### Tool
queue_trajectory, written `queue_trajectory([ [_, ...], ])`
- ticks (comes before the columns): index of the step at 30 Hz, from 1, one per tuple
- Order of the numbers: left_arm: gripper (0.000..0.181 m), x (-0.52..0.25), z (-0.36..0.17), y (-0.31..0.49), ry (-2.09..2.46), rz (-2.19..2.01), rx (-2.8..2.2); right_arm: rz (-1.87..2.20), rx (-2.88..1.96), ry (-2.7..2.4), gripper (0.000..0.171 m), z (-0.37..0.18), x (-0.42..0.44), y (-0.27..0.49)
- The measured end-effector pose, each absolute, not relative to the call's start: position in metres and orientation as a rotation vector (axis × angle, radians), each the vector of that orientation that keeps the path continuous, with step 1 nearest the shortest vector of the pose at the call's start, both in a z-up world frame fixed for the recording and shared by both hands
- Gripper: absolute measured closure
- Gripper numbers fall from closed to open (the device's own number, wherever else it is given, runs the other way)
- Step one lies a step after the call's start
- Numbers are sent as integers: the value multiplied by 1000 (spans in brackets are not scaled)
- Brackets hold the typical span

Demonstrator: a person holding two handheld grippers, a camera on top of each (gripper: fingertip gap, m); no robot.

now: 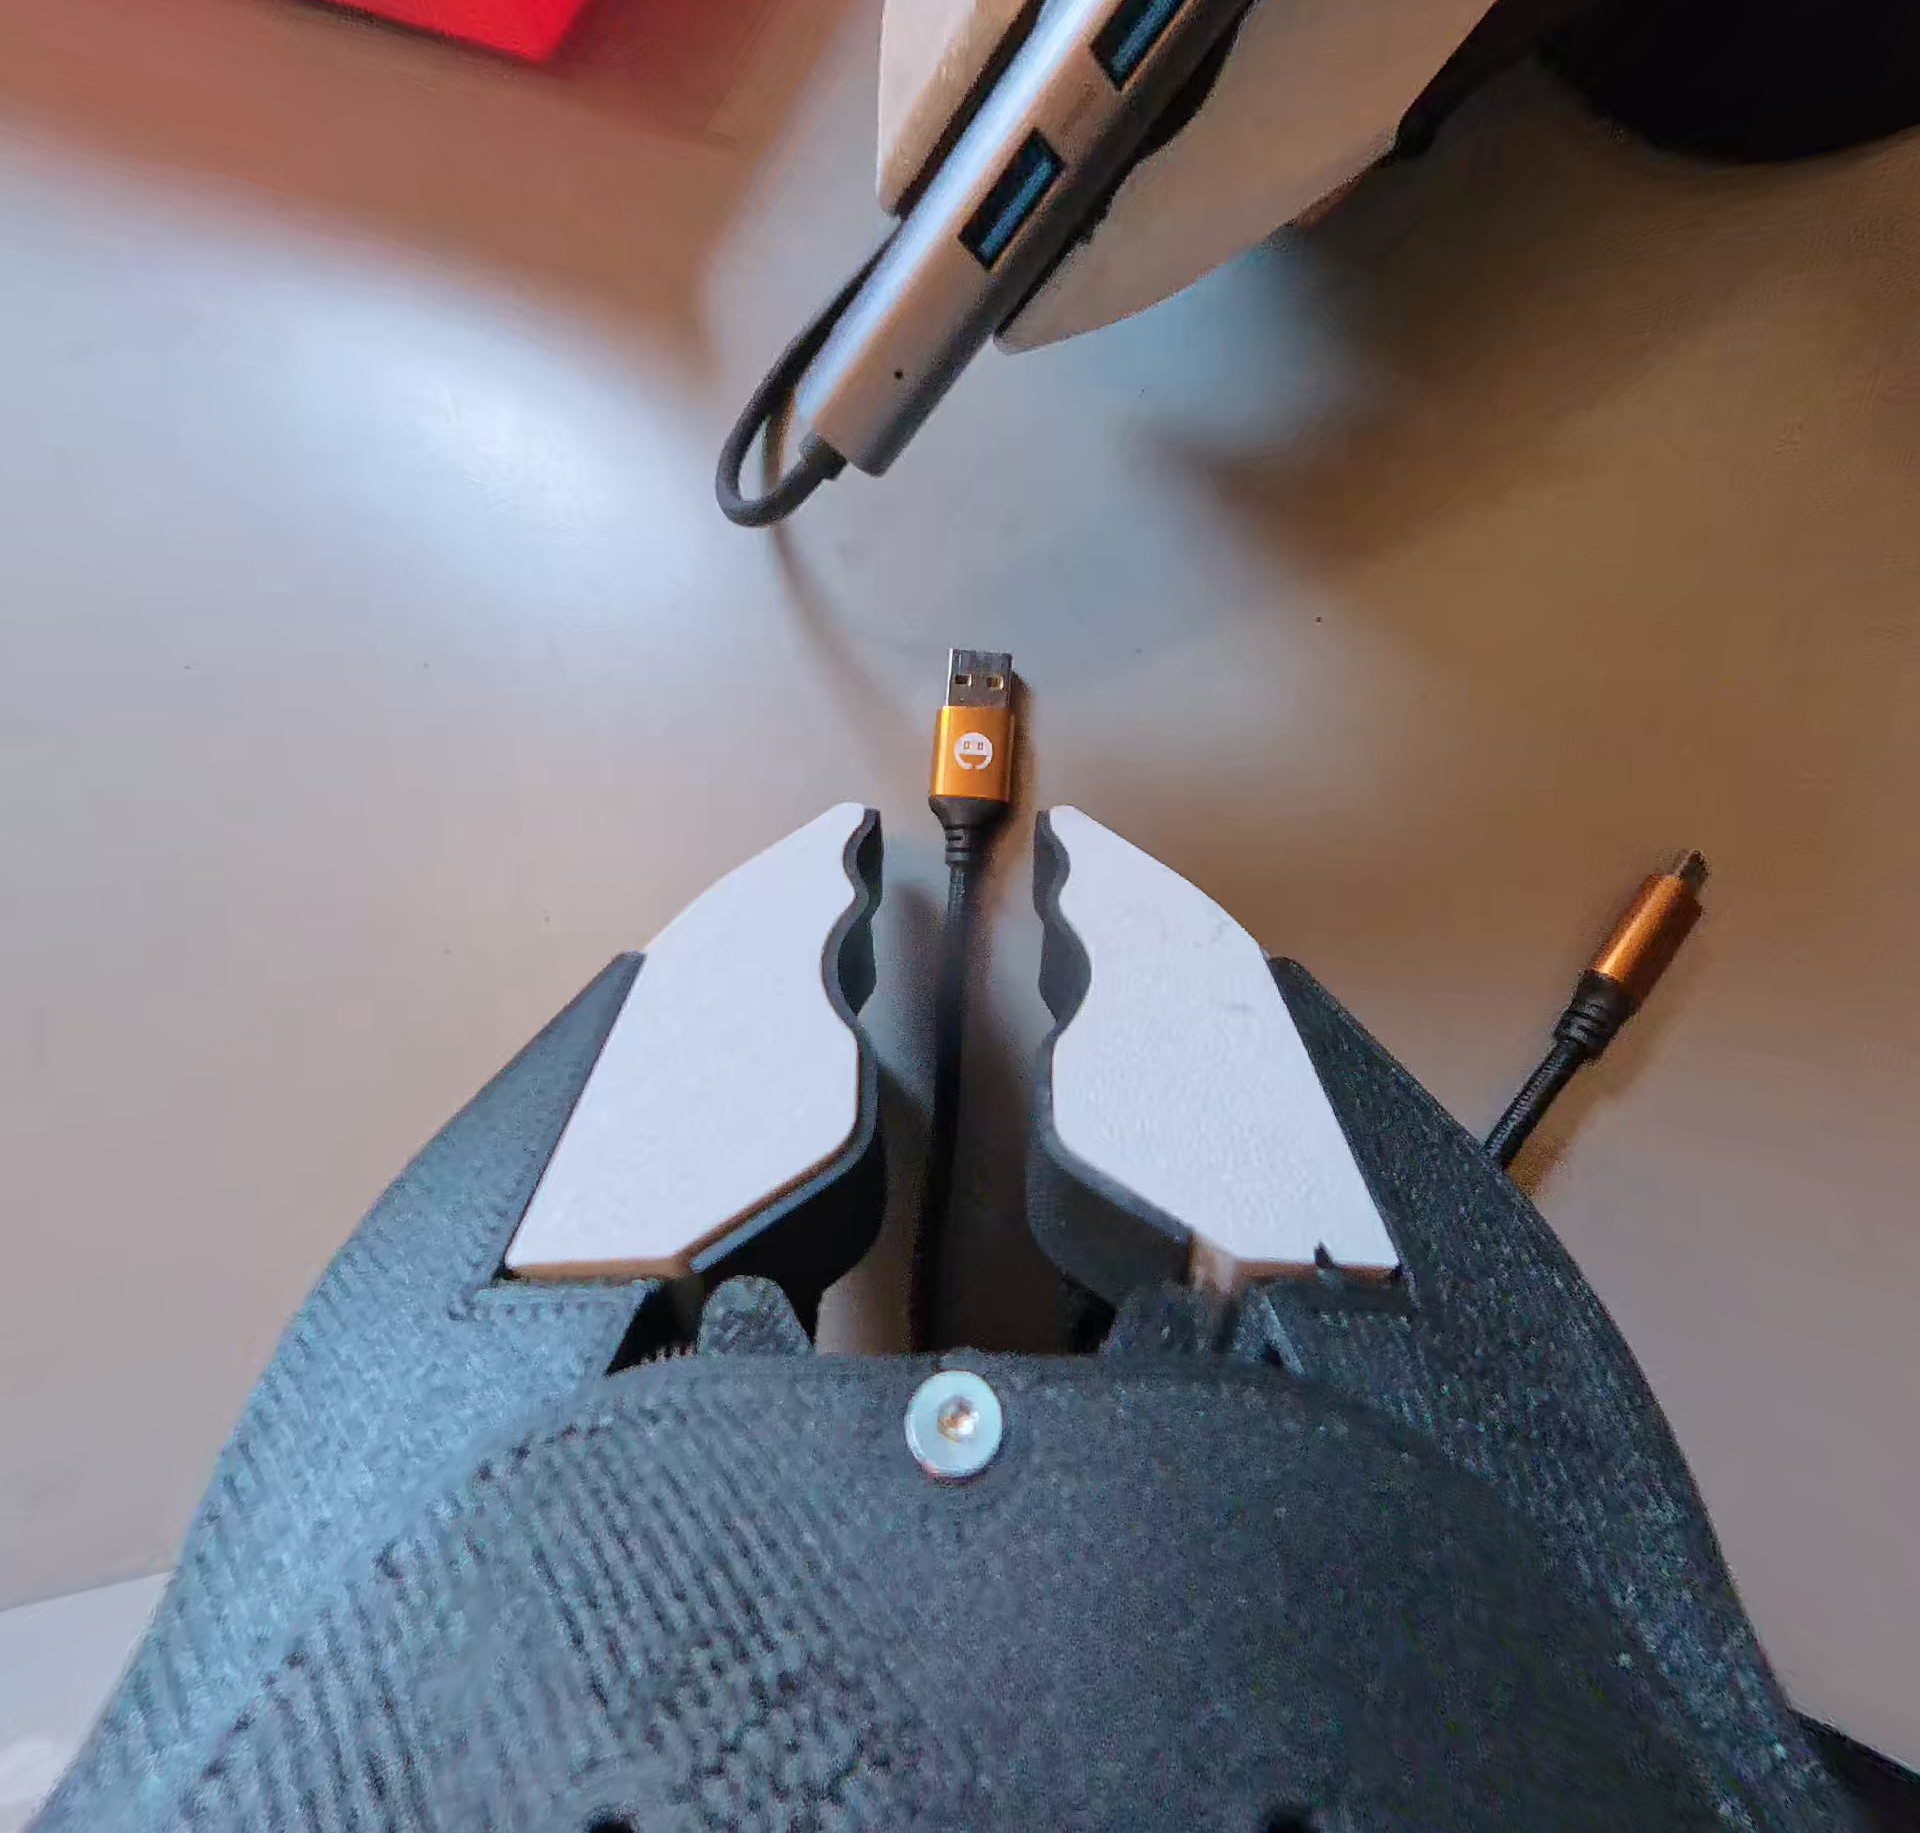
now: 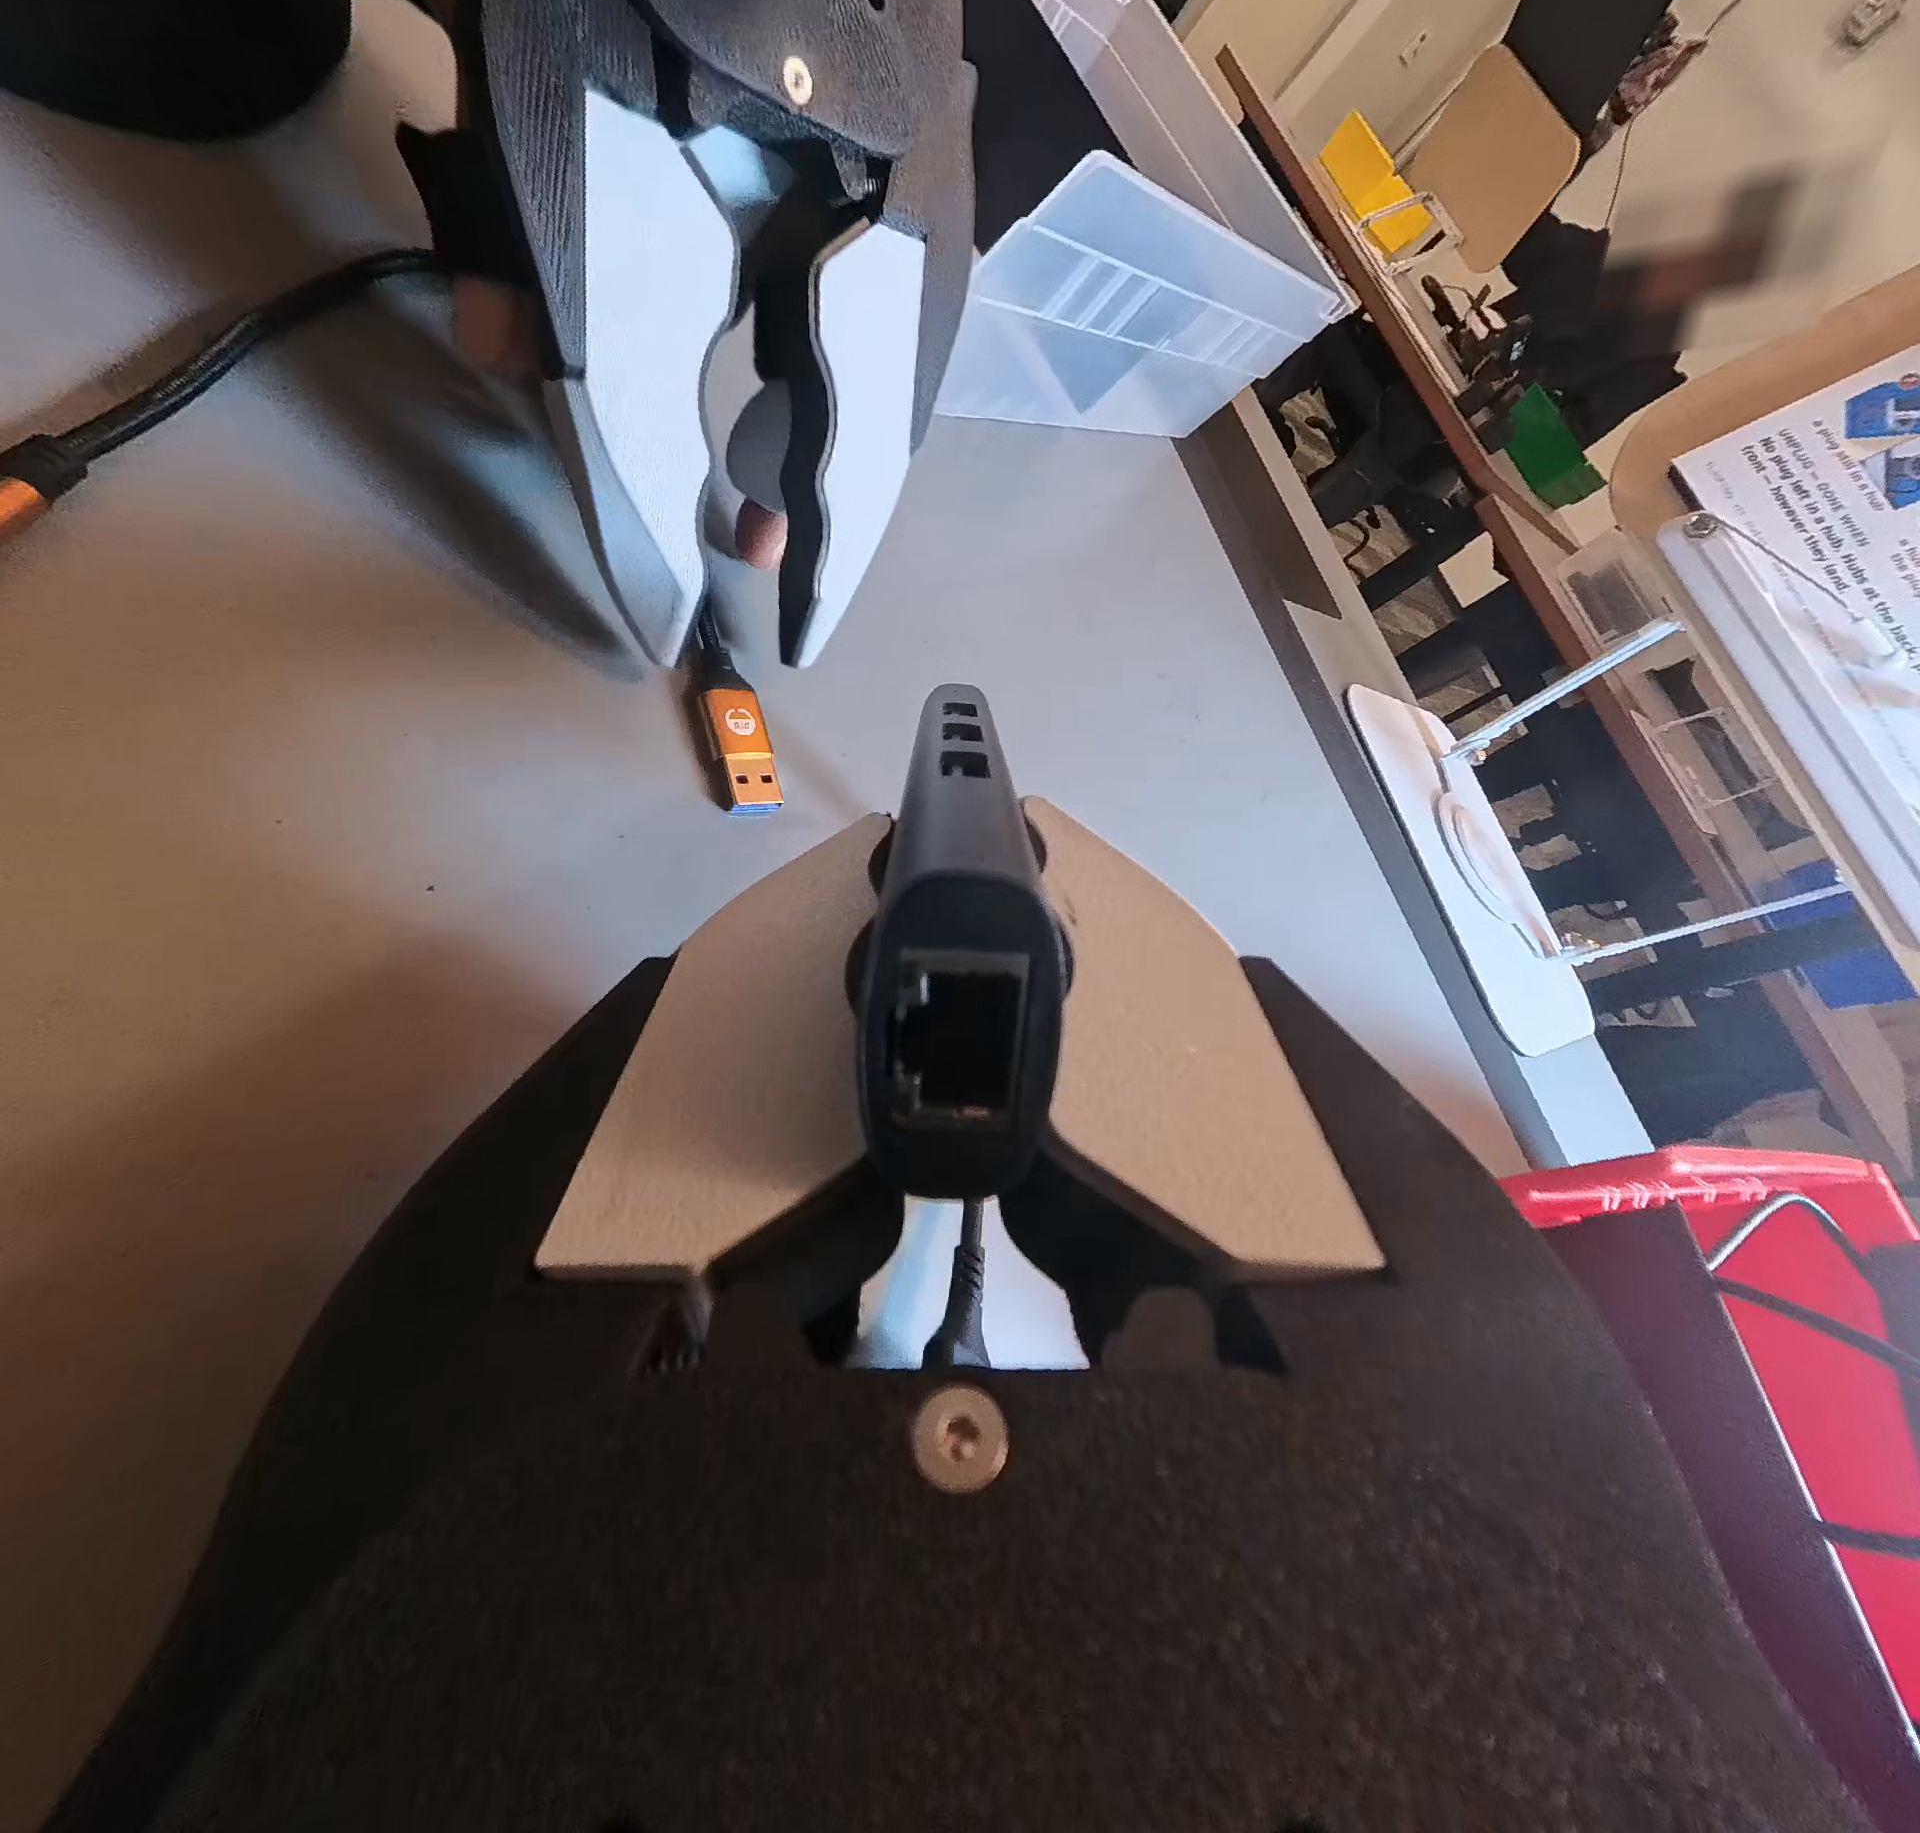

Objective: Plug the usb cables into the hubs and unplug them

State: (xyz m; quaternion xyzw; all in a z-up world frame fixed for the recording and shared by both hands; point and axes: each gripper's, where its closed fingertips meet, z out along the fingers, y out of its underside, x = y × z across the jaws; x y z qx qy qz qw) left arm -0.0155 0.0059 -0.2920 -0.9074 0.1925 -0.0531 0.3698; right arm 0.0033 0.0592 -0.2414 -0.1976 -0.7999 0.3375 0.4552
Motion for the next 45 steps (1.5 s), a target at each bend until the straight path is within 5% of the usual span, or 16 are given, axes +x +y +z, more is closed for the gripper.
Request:
queue_trajectory([
  [1, 153, -15, -294, 7, 511, -130, -2350, 833, -488, -1974, 155, -241, 3, 59],
  [8, 167, -11, -297, 9, 559, -114, -2414, 834, -494, -1973, 155, -240, 4, 60],
  [27, 167, 23, -209, -3, 267, -493, -2301, 799, -482, -1961, 155, -236, 0, 62],
  [45, 167, 51, -200, 21, 312, -816, -2197, 636, -338, -1884, 155, -230, 1, 61],
])
